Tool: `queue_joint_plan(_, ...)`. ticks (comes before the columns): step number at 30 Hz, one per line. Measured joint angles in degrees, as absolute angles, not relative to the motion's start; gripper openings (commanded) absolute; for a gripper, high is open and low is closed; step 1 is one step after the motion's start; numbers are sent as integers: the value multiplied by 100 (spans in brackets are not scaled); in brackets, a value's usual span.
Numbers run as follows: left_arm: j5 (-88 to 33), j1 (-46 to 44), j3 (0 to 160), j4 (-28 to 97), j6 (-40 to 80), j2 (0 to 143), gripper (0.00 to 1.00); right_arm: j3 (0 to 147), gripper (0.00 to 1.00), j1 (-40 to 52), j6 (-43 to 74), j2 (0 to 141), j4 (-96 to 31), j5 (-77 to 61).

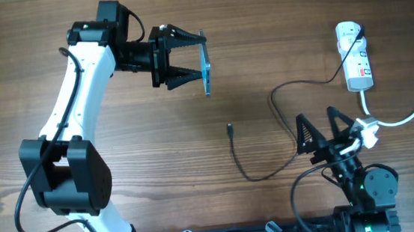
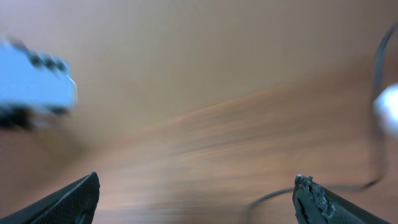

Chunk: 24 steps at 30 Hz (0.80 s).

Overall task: Plug charger to phone and switch on socket
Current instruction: 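Move the right gripper from rest toward the held phone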

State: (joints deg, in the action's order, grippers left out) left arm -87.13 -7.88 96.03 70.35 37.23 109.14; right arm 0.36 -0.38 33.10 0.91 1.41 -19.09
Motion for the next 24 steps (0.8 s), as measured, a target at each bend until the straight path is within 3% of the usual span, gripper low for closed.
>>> queue_joint_plan(5, -8713, -788, 9603, 7035, 3723, 10914, 67, 34, 100, -38, 5293, 91, 1175, -2296)
queue_joint_plan(8, -8715, -788, 9603, 7032, 3723, 10914, 67, 86, 100, -38, 5815, 89, 2198, -2482)
queue_joint_plan(11, -8713, -788, 9603, 7032, 3723, 10914, 67, 314, 100, -38, 5848, 130, 2034, -2694)
queue_joint_plan(19, -8718, -788, 9603, 7035, 3723, 10914, 67, 3205, 100, -38, 3913, 2018, -1774, -3144)
queue_joint_plan(24, -8715, -788, 9603, 7035, 3723, 10914, 67, 4622, 100, -43, 3079, 3548, -2716, -3336)
